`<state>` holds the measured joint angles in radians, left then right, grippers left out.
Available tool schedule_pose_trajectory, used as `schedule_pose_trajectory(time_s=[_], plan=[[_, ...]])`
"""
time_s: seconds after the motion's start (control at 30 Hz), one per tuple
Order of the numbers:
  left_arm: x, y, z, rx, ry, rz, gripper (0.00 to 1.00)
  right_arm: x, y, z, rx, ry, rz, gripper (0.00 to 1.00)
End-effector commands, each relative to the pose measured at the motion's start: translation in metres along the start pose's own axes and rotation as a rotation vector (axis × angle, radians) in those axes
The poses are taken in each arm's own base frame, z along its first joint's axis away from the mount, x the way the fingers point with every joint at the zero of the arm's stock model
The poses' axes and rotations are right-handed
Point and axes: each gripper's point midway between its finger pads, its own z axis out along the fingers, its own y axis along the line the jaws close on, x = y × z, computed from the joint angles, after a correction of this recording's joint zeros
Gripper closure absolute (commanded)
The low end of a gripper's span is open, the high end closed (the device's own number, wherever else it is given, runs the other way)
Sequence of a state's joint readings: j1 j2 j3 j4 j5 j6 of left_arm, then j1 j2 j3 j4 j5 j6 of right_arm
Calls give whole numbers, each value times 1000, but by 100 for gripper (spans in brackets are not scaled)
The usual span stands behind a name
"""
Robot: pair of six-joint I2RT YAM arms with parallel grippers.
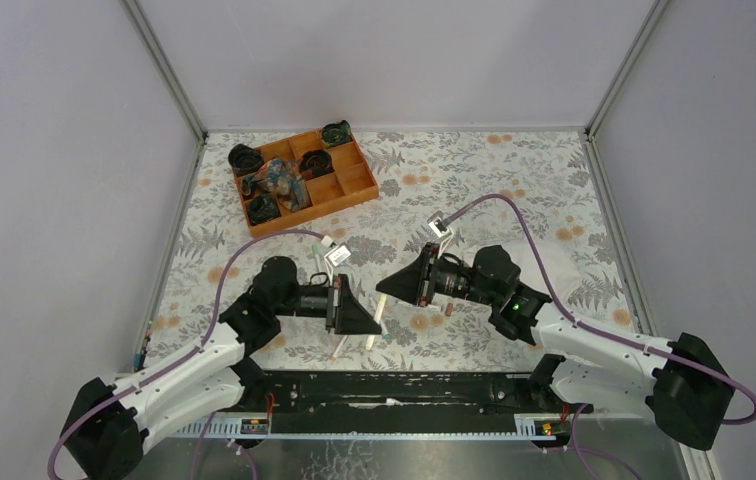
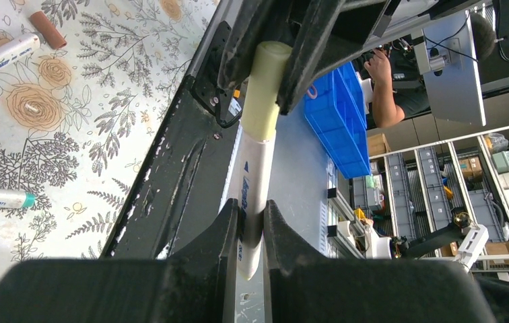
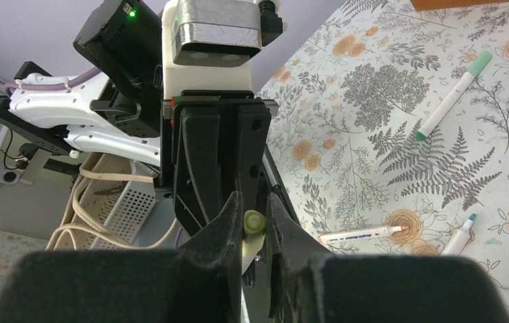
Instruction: Insert the pens into the pen caps
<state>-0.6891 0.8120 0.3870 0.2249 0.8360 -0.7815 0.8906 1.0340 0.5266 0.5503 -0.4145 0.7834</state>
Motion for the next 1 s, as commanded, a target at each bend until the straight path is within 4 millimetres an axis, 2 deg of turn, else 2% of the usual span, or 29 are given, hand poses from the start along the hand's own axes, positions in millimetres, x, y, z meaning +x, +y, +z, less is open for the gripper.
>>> schedule_pose_trajectory(time_s=[0.0, 0.43, 0.63, 0.8, 0.9, 0.97], plan=[[-118, -49, -20, 57, -483, 265, 100, 130, 41, -48, -230, 574, 174, 100], [-126, -21, -18, -138, -424, 358, 100, 128, 21, -32, -9, 565, 284, 100], [-128, -20, -17, -147, -411, 376, 100, 127, 17, -29, 50, 558, 315, 100], [-127, -21, -16, -140, -403, 374, 100, 126, 22, -28, 12, 549, 288, 100], [-121, -17, -16, -156, -381, 352, 100, 115, 26, -25, 4, 510, 241, 100], [-112, -6, -17, -192, -354, 318, 100, 101, 23, -21, 42, 458, 185, 100]])
